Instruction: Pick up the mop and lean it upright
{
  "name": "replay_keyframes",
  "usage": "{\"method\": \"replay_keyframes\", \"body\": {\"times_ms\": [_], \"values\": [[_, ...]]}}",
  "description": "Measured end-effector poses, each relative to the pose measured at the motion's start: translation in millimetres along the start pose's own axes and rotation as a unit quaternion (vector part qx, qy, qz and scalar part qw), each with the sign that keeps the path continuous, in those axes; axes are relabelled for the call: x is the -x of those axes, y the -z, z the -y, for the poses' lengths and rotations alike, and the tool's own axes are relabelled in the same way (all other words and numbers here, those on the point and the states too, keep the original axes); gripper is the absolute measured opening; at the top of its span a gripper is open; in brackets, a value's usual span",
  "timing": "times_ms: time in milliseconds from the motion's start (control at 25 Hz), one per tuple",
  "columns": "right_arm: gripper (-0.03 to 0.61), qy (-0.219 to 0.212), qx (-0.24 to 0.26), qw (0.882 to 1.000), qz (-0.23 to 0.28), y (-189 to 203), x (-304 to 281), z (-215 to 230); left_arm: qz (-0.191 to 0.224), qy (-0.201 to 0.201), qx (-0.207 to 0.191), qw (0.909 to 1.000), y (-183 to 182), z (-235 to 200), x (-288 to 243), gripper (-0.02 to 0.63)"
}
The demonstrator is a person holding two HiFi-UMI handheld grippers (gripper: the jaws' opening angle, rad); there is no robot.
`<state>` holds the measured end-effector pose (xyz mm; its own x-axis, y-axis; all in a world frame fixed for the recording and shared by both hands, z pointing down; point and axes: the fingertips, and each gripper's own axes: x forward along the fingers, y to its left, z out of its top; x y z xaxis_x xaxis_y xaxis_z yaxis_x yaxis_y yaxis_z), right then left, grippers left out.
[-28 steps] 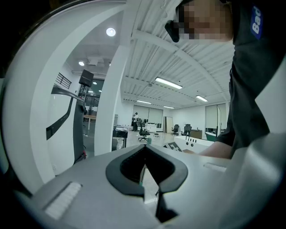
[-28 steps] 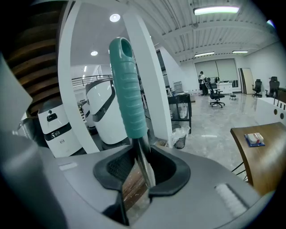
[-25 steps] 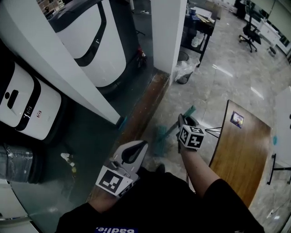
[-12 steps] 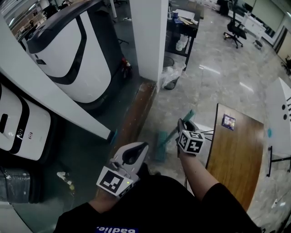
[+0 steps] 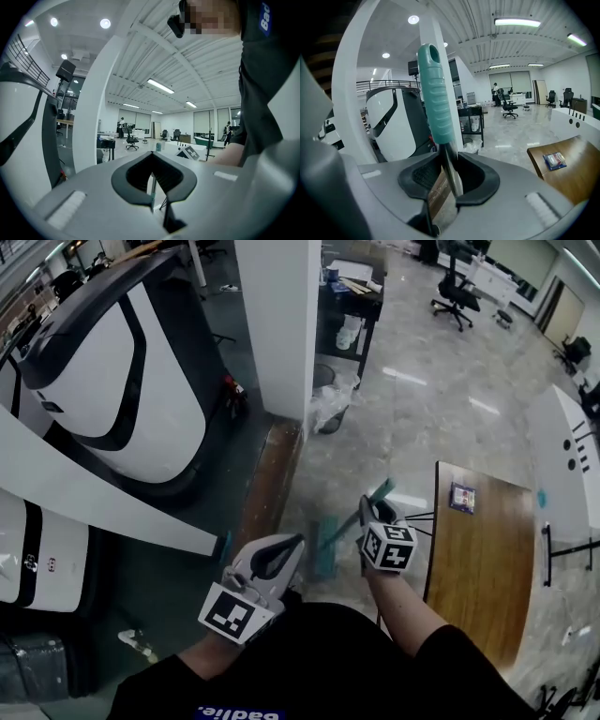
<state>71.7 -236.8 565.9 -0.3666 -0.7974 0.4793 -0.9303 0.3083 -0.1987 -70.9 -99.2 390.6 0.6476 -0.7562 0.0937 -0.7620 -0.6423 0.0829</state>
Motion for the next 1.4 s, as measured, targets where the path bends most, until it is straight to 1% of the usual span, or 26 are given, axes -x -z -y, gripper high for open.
{"method": "replay_keyframes", "body": {"times_ms": [200, 320, 480, 600, 760, 960, 1120, 1200, 1400], "values": [[0.112, 0.010, -0.010, 1.000, 0.006, -13, -19, -5, 0.004, 0.037, 0.018, 0.9991, 1, -21, -12, 0.020], [0.112, 0.014, -0.011, 1.000, 0.008, -22, -31, -13, 0.005, 0.040, 0.026, 0.9988, -2, -43, -13, 0.020], [0.110, 0.023, -0.011, 1.000, 0.011, -37, -48, -24, -0.007, 0.036, 0.025, 0.9990, -7, -76, -13, 0.020], [0.110, 0.027, -0.007, 0.999, 0.019, -52, -60, -34, 0.005, 0.042, 0.028, 0.9987, -9, -96, -11, 0.020], [0.109, 0.029, 0.001, 0.999, 0.026, -72, -80, -42, 0.006, 0.029, 0.026, 0.9992, -15, -121, -14, 0.020], [0.109, 0.032, 0.004, 0.999, 0.033, -95, -108, -37, 0.026, 0.028, 0.028, 0.9989, -22, -143, -24, 0.020], [0.110, 0.029, 0.002, 0.999, 0.035, -111, -133, -24, 0.012, 0.001, 0.030, 0.9995, -18, -163, -39, 0.020], [0.110, 0.022, 0.004, 0.999, 0.033, -117, -149, -17, 0.011, -0.010, 0.030, 0.9995, -18, -173, -52, 0.020], [0.110, -0.012, 0.020, 0.999, 0.023, -133, -188, 1, 0.034, -0.027, 0.021, 0.9988, -32, -191, -99, 0.020]]}}
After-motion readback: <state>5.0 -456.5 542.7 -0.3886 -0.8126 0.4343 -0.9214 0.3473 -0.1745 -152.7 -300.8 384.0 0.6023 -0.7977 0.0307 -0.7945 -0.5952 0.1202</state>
